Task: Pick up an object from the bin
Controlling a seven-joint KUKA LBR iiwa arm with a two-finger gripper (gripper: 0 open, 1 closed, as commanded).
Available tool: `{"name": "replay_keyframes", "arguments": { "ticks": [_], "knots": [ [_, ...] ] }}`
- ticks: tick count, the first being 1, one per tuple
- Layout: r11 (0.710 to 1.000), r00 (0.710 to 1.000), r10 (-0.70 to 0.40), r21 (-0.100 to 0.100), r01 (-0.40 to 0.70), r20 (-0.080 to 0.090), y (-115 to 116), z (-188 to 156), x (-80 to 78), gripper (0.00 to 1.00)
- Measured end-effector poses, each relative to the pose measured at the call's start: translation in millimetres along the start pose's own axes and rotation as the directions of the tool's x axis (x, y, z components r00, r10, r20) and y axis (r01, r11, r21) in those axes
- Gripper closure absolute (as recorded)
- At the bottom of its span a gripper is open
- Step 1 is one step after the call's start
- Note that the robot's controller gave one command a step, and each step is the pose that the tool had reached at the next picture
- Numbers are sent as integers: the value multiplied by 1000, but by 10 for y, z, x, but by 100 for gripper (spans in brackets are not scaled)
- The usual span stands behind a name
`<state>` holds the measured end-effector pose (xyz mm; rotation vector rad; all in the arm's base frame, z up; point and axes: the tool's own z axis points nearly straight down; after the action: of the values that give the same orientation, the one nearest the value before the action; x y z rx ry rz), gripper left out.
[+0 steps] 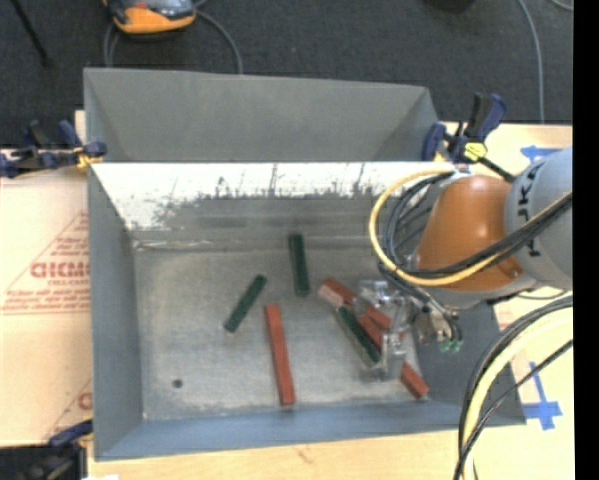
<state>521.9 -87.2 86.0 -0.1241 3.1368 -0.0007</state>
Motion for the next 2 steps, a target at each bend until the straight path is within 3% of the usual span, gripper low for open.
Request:
{"name": "replay_keyframes", "arguments": {
  "ticks": [1,2],
  "knots": [
    [953,953,304,-4,-303,17,-85,102,-22,100],
    [953,953,303,-4,-303,17,-85,102,-22,100]
  ]
}}
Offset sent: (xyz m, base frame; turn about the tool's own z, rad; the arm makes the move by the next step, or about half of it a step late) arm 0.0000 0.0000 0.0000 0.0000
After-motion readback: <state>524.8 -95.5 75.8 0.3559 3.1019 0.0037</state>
